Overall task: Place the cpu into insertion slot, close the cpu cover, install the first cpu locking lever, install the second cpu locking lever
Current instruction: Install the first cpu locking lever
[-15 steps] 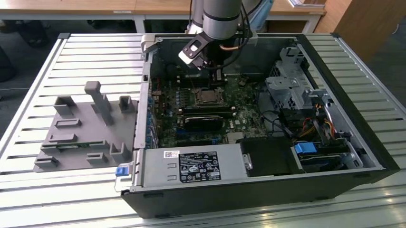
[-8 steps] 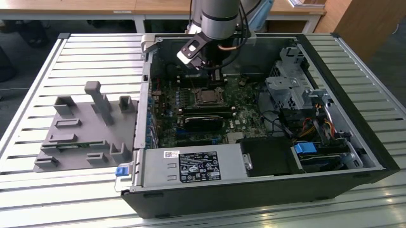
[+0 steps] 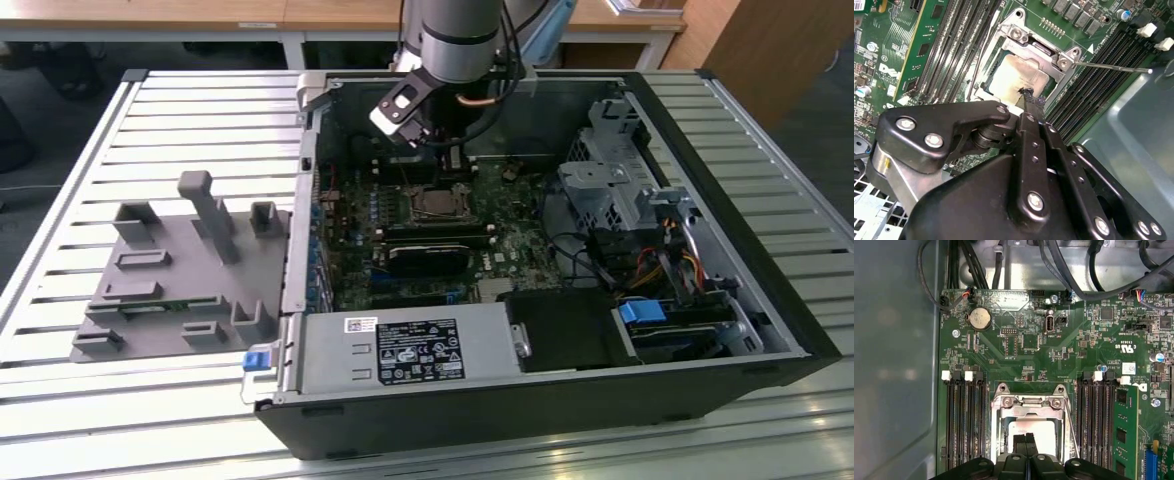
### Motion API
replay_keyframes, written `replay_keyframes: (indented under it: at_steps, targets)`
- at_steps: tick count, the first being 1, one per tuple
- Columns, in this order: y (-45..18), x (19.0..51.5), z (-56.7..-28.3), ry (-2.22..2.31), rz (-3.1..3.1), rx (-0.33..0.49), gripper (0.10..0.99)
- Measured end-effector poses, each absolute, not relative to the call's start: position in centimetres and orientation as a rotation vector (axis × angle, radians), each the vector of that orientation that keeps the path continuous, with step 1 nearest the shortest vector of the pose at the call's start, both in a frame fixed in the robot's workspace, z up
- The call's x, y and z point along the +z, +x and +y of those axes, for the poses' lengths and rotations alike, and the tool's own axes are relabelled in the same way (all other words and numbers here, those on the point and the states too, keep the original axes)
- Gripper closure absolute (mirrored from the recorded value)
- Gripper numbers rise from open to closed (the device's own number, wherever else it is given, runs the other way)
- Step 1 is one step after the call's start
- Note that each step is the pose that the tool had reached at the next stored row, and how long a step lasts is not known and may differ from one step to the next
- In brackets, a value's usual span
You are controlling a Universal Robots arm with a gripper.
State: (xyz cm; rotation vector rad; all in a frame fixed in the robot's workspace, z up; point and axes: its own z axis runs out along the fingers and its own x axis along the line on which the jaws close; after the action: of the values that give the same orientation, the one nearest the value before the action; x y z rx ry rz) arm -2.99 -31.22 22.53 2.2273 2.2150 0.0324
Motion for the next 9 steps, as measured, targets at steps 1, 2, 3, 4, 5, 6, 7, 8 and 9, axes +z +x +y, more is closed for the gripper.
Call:
replay_keyframes:
  at_steps: [1,2,3,4,5,6,7,8,9]
  targets:
    - [-2.99,22.53,-31.22,2.227,2.215,0.032,0.980]
    - [-2.99,22.53,-31.22,2.227,2.215,0.032,0.980]
    - [-2.99,22.53,-31.22,2.227,2.215,0.032,0.980]
    - [-2.99,22.53,-31.22,2.227,2.215,0.032,0.980]
    - [-2.99,22.53,-31.22,2.227,2.215,0.032,0.980]
    - [-3.00,22.53,-31.22,2.227,2.215,0.032,0.980]
    - [-3.00,22.55,-31.23,2.227,2.215,0.032,0.980]
    - [-3.00,22.60,-31.23,2.227,2.215,0.032,0.980]
    - [-3.00,22.64,-31.23,2.227,2.215,0.032,0.980]
